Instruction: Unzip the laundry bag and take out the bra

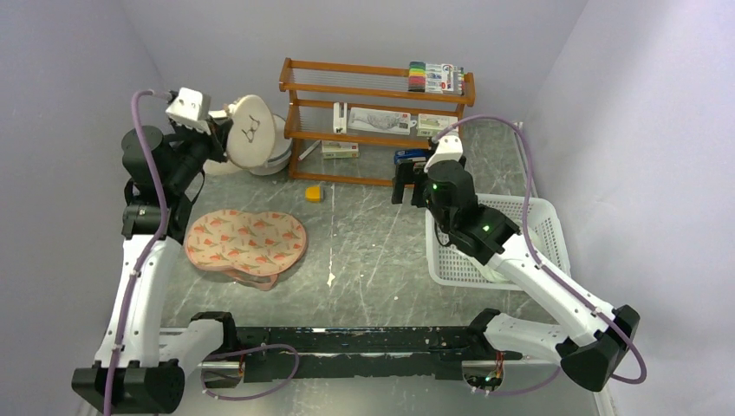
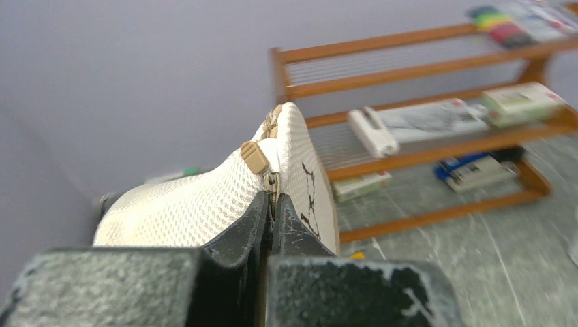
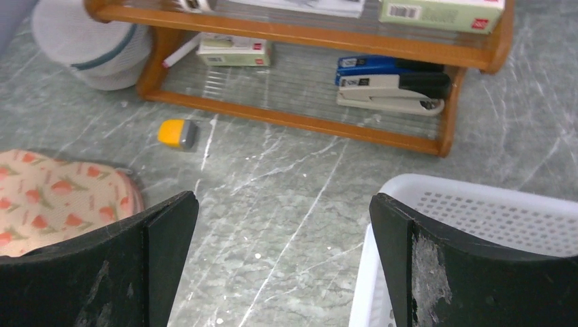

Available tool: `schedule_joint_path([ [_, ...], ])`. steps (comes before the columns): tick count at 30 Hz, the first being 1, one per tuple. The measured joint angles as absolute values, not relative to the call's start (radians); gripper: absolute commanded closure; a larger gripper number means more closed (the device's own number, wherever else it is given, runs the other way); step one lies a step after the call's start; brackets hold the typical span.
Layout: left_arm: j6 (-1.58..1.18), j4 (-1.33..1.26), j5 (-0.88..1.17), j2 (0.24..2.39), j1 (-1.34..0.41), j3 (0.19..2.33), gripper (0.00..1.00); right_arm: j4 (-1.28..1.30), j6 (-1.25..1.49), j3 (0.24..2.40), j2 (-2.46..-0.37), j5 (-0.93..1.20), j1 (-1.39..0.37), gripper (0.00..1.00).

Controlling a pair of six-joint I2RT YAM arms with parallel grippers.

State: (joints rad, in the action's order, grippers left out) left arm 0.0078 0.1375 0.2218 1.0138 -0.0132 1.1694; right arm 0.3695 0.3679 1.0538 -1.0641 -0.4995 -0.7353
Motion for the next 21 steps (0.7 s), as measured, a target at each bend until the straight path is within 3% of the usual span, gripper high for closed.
schedule_joint_path([
  [5, 0.085, 0.068, 0.569, 0.909, -0.023, 1.083, 0.93, 0.387, 0.298, 1.110, -1.052, -0.403, -0.736, 0.00],
  [10, 0.112, 0.004, 0.780, 0.874, -0.125, 1.051, 0.93, 0.387, 0.253, 1.120, -1.021, -0.300, -0.736, 0.00],
  [17, 0.216, 0.039, 0.778, 0.992, -0.451, 1.040, 0.93, 0.313, 0.203, 1.085, -1.002, -0.043, -0.736, 0.00],
  [21, 0.267, 0.041, 0.746, 1.038, -0.528, 0.964, 0.93, 0.275, 0.197, 1.049, -1.008, 0.055, -0.736, 0.02],
])
